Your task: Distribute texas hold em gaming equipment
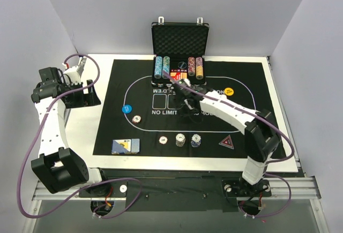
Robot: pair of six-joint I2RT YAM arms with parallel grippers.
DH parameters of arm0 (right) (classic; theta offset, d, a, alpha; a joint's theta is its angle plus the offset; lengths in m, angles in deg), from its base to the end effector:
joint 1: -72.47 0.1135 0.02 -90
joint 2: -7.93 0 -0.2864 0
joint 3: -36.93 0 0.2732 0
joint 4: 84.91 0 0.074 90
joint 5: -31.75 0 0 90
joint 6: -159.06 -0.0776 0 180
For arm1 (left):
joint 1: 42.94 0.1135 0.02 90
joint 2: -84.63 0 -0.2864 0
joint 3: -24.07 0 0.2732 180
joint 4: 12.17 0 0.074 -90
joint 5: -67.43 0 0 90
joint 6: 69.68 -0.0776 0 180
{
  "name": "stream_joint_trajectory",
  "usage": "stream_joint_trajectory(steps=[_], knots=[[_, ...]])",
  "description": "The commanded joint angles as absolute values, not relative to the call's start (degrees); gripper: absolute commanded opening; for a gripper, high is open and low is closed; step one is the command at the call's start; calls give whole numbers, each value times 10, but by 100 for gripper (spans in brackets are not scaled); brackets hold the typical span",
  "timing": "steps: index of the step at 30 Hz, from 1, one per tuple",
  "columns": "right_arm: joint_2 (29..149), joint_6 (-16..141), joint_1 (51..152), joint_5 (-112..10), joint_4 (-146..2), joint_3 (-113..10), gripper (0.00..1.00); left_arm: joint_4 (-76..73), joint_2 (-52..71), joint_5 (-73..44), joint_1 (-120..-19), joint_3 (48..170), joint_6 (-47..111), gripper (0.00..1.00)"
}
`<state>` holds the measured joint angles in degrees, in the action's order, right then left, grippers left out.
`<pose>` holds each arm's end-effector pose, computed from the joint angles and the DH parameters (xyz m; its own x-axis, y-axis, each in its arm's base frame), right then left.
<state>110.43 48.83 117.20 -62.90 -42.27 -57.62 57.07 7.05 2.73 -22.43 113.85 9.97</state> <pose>0.3232 0.3113 0.2384 -0.7449 -0.2528 -0.6174 -0.4341 0.8864 0.1608 0.2962 0.0754 0.3300 -0.7909 -0.1224 -0.5996 0.0438 0.9659 -0.2550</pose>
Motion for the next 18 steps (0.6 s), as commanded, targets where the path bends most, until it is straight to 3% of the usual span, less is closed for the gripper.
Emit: stream_joint_trajectory(steps=[1, 18], knots=[[1068, 464, 1113, -675, -394, -521, 12, 571, 76, 34, -218, 1165, 92, 96], [963, 296, 911, -794, -431, -295, 13, 567, 74, 38, -219, 1157, 91, 96]])
